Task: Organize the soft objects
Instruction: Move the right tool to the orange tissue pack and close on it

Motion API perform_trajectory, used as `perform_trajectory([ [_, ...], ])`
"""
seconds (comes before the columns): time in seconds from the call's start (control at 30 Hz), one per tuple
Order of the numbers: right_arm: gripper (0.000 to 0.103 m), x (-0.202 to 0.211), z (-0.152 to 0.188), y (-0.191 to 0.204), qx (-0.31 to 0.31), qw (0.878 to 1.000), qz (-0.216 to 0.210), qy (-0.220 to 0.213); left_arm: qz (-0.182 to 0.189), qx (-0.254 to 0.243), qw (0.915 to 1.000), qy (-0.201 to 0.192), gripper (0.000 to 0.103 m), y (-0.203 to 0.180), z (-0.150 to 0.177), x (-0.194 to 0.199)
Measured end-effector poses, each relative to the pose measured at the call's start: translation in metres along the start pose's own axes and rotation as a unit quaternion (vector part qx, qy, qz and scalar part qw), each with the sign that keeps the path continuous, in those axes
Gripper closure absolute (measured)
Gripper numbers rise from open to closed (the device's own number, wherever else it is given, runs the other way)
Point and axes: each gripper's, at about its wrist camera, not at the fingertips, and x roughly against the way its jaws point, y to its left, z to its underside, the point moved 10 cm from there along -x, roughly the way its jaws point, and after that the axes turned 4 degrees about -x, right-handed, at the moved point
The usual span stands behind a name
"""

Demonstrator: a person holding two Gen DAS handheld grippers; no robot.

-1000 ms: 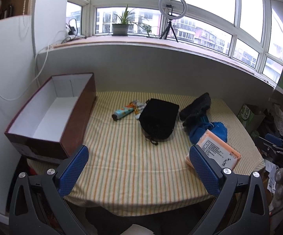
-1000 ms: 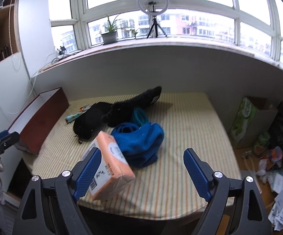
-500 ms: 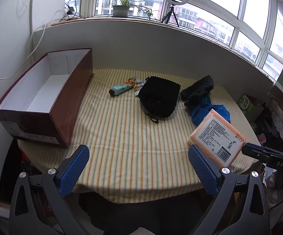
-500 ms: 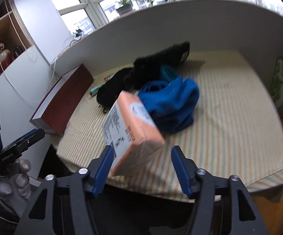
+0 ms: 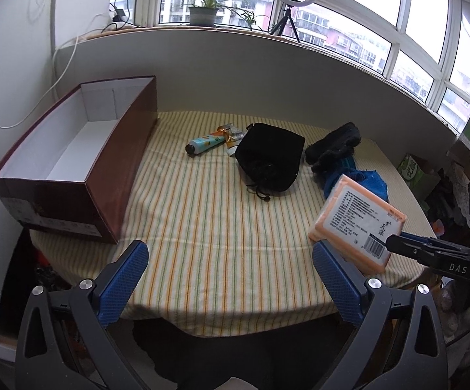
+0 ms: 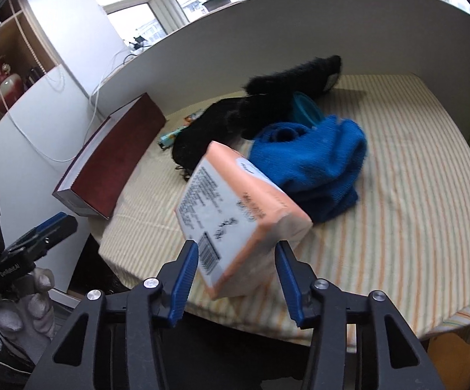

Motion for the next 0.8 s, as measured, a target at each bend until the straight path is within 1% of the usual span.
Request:
perform_trajectory([
  [0.2, 0.058, -0.025, -0.001, 0.027, 0.026, 0.999, -0.015, 0.019, -0.005, 0.007, 1.0000, -0.002, 0.003, 0.009, -0.001, -0.001],
  [0.33, 0.058, -0.043, 0.003, 0.051, 0.041, 0.997, -0.042, 0.039, -0.005, 0.008, 1.0000, -0.001, 0.003, 0.011, -0.002, -0.004],
  [0.43, 0.058, -0.048, 0.007, 0.063, 0.051, 0.996, -0.057, 0.049, -0.001, 0.012, 0.9999, 0.002, 0.003, 0.011, -0.002, -0.007],
  [0.57, 0.058, -0.042, 0.003, 0.062, 0.040, 0.995, -0.072, 0.049, 0.005, 0.019, 0.9997, 0.012, 0.003, 0.011, -0.001, -0.014],
  [0.67, 0.058, -0.038, -0.011, 0.053, 0.037, 0.996, -0.064, 0.041, 0.019, 0.020, 0.9993, 0.028, 0.003, 0.003, 0.002, -0.023],
  [0.8, 0.056, -0.048, -0.025, 0.040, 0.042, 0.996, -0.054, 0.057, 0.036, 0.027, 0.9981, 0.042, 0.003, -0.010, 0.003, -0.035],
])
